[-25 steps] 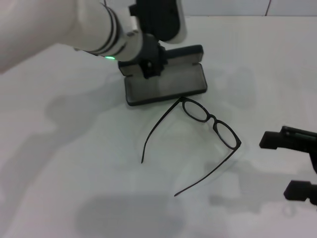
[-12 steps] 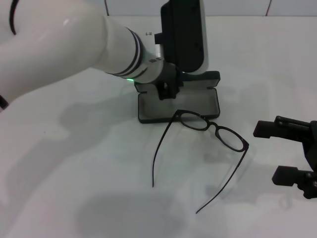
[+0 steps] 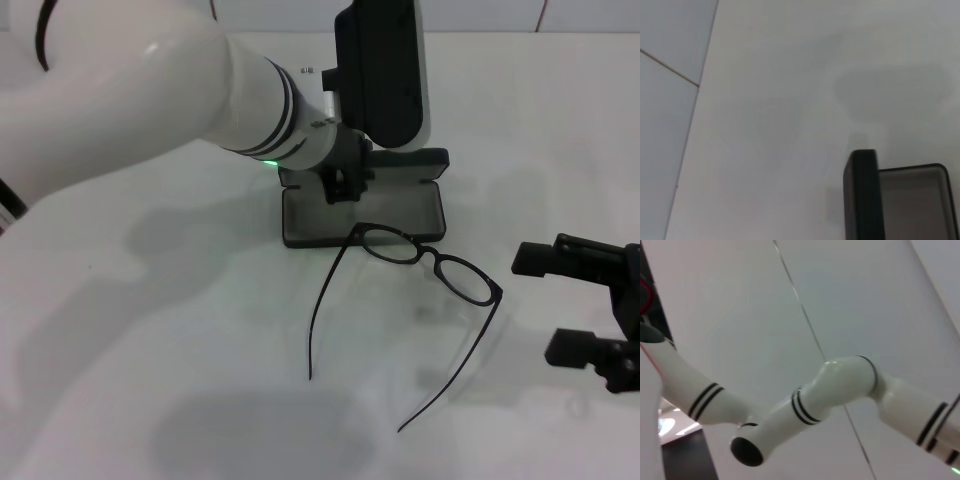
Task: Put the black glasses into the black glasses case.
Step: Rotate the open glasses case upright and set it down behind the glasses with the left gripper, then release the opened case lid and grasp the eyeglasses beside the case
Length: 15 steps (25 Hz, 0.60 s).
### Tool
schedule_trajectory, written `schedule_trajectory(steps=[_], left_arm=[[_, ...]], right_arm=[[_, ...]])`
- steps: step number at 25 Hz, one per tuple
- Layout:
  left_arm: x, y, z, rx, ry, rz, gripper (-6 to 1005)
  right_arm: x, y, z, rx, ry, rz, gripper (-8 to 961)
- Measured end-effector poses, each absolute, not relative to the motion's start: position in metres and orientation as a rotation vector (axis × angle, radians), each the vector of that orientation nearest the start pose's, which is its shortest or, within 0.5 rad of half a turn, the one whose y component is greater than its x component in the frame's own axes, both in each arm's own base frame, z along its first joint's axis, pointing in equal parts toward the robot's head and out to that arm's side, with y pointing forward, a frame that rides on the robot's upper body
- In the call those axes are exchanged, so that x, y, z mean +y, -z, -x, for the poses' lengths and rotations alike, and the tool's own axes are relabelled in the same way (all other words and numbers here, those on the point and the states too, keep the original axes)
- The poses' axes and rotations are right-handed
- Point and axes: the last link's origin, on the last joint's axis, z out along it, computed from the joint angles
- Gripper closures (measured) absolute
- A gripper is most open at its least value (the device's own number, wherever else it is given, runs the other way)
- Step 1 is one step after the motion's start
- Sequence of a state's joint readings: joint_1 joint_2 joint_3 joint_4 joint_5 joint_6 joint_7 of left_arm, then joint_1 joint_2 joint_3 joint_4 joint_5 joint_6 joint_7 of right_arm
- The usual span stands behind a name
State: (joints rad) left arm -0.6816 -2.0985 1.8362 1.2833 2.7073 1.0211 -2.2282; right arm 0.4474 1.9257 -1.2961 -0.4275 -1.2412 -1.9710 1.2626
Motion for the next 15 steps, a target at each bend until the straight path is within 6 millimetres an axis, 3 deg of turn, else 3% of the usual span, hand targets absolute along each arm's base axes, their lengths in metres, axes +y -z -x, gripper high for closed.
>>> schedule_trajectory(steps=[8,15], left_arm=[[0.365,0.073,0.101,0.307,-0.499,2.597,680],[0.346,0.019,0.076,0.206,-0.228,2.514,546]], right_arm=[[0.271,-0.015,-0.243,0.554,-1.335,2.858,157],[0.304,-0.022,-0.24,0.65,-1.062,2.877,178]])
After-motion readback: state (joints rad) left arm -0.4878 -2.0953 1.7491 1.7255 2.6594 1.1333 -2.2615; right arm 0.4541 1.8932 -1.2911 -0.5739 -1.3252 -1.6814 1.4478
